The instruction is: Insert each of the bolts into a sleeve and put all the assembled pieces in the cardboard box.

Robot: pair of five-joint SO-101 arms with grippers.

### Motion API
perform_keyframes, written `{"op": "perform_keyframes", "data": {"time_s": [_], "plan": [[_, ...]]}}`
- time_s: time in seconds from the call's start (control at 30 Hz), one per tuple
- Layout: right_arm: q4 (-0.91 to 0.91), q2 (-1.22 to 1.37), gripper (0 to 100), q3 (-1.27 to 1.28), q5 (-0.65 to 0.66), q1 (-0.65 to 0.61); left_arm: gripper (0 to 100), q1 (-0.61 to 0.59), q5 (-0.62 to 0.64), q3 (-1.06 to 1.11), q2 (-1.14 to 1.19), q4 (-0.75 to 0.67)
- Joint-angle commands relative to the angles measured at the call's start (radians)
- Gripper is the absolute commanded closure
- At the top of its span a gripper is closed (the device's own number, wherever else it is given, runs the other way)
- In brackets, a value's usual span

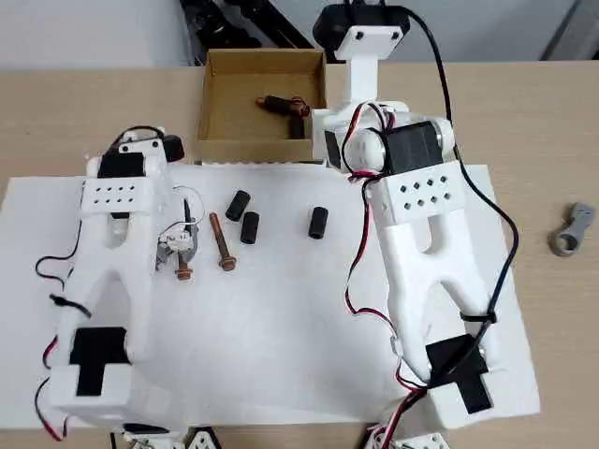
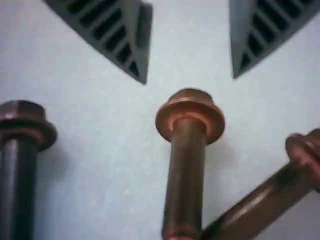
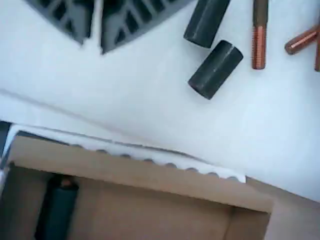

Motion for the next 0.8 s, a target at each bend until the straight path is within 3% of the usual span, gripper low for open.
{"op": "perform_keyframes", "data": {"time_s": [0.0,0.17,0.6,0.77], "plan": [[0.001,-0.053,99.1,-0.043,-0.012,0.008,90,0.002,-0.002,-0.039,0.006,-0.012],[0.001,-0.054,99.1,-0.043,-0.012,0.008,90,0.003,-0.002,-0.039,0.015,-0.021],[0.001,-0.053,99.1,-0.043,-0.060,0.005,90,0.035,-0.002,0.147,0.015,-0.252],[0.002,-0.056,99.1,-0.043,-0.060,0.005,90,0.029,-0.003,0.183,0.015,-0.256]]}}
